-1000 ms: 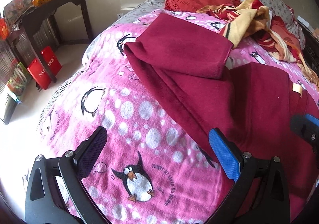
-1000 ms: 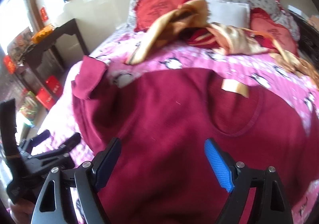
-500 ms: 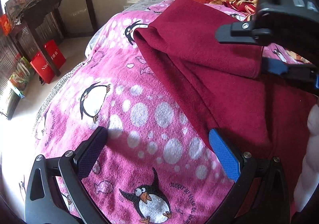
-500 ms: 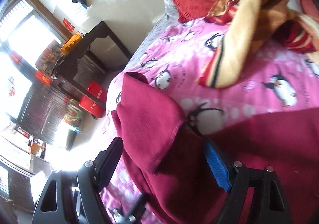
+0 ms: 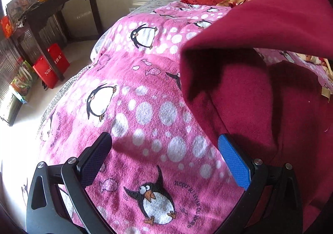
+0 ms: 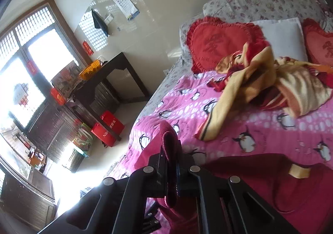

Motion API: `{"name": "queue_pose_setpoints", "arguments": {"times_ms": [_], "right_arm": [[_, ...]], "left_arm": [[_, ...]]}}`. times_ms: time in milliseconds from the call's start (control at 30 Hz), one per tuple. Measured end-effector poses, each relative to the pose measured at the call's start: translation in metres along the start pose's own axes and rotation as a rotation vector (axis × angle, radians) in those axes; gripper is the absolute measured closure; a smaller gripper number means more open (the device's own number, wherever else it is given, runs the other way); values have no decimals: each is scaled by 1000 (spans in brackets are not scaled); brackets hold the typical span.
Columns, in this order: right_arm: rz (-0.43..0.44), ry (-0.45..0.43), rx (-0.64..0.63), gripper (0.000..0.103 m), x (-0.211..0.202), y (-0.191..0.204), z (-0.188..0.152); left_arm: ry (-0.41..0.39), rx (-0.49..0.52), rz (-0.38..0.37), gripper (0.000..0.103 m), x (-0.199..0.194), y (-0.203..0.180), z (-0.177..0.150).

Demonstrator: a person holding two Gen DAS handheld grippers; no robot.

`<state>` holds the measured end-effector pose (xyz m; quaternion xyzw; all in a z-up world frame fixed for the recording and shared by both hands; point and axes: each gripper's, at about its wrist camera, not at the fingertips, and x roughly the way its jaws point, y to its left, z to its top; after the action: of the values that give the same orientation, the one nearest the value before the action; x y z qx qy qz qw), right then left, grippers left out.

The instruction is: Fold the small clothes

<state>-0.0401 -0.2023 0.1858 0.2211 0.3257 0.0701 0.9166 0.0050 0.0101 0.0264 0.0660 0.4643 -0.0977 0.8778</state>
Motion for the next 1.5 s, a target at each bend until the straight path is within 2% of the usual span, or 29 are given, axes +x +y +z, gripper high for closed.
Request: {"name": "queue_pose_setpoints", "arguments": {"times_ms": [200,433,533,600,667,767,800,833,900,933,1000,1067,1200,1233,1333,1433,1467,1500], "right_arm": [[-114,-45,15,98,-83,-47,-5],[-256,-40,75,98,-152,-109,-44],[-326,-3,110,98,-165,-137,-65],[-417,46,109,98,-166,-157,-80],[-500,119,137,98,-160,-185,-95],[-548,260,211,94,-142,-224,-112],[-601,300,217,93,-138,-232,-114],[-656,313,199,93,-137,-233,-114],[-683,278,145,91,-141,-222,-105],[-662,251,127,89,-143,-213,-99],[-570,196,99,67,-138,-187,-80],[-419,162,32,60,-117,-157,-66],[-184,240,-133,60,-40,-93,-49],[-150,264,-181,60,-17,-77,-47],[-108,357,-327,60,53,-41,-48],[-82,444,-402,60,107,-30,-55],[-68,469,-423,66,119,-29,-60],[-54,487,-434,83,127,-28,-62]], "left_arm": [[-6,36,16,1,-10,-7,-10],[-37,65,-15,1,-37,-10,-24],[-52,78,-36,1,-48,-13,-28],[-54,95,-51,1,-51,-19,-31],[-50,126,-54,1,-49,-27,-33],[-33,163,-52,1,-44,-39,-39],[-26,174,-48,1,-41,-42,-42],[-19,183,-42,1,-39,-43,-44],[-4,193,-33,1,-31,-46,-46],[5,192,-30,1,-27,-47,-45],[16,179,-29,1,-20,-48,-42],[25,158,-37,1,-16,-47,-38],[37,128,-51,1,-9,-42,-34],[40,125,-56,1,-8,-41,-34],[36,124,-63,1,-6,-37,-36],[30,125,-79,1,-4,-34,-38],[25,127,-82,1,-4,-33,-39],[20,130,-83,1,-4,-31,-39]]}}
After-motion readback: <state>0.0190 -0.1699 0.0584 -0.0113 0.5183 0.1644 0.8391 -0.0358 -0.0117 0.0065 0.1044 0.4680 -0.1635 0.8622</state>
